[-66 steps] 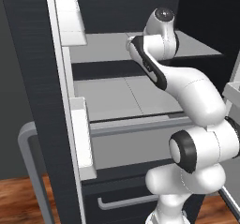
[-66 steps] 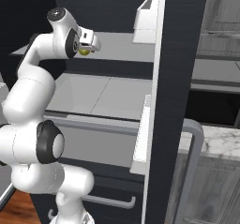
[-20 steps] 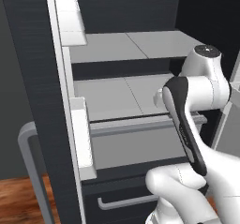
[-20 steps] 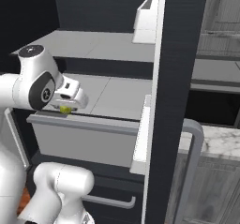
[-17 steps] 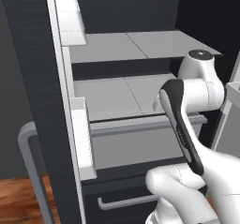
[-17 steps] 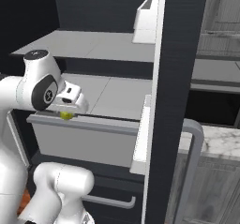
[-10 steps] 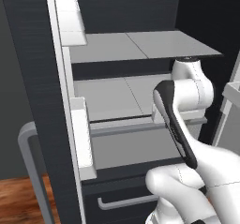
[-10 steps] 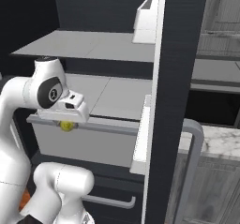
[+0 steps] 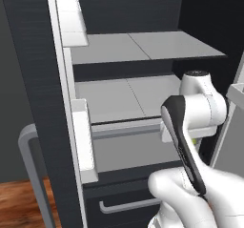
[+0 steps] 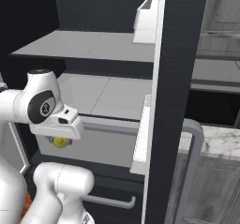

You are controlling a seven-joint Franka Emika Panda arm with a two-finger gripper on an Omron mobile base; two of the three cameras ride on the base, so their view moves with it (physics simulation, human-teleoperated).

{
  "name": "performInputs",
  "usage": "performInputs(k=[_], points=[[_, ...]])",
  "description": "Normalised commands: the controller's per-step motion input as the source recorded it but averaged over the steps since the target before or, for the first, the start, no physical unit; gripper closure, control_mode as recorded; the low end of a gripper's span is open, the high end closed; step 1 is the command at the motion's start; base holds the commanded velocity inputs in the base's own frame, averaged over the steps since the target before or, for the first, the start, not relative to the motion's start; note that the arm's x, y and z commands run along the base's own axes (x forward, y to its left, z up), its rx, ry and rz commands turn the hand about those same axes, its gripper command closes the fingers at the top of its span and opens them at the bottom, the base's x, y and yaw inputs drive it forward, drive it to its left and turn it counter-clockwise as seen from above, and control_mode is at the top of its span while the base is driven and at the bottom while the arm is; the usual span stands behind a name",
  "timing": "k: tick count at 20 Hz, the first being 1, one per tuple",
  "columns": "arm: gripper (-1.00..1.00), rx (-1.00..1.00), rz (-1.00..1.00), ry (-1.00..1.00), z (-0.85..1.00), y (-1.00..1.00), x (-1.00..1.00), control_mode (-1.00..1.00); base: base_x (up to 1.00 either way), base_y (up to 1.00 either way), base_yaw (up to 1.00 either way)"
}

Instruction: Retrieve a lemon from the fridge and place it on the cutting board with the fish.

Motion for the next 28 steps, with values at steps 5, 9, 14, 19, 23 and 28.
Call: performInputs(k=[5,9,14,19,23,28], points=[[1.0,0.0,0.0,-0.13,-0.15,0.0,-0.52,-1.0,0.0,0.0,0.0],[1.0,0.0,0.0,-0.02,-0.1,0.0,-0.05,-1.0,0.0,0.0,0.0],[1.0,0.0,0.0,0.0,0.0,0.0,0.0,-1.0,0.0,0.0,0.0],[1.0,0.0,0.0,0.0,-0.05,0.0,-0.01,-1.0,0.0,0.0,0.0],[1.0,0.0,0.0,0.0,-0.1,0.01,-0.22,1.0,-0.28,0.02,0.0],[1.0,0.0,0.0,0.0,0.0,0.0,0.0,1.0,-0.7,0.02,0.0]])
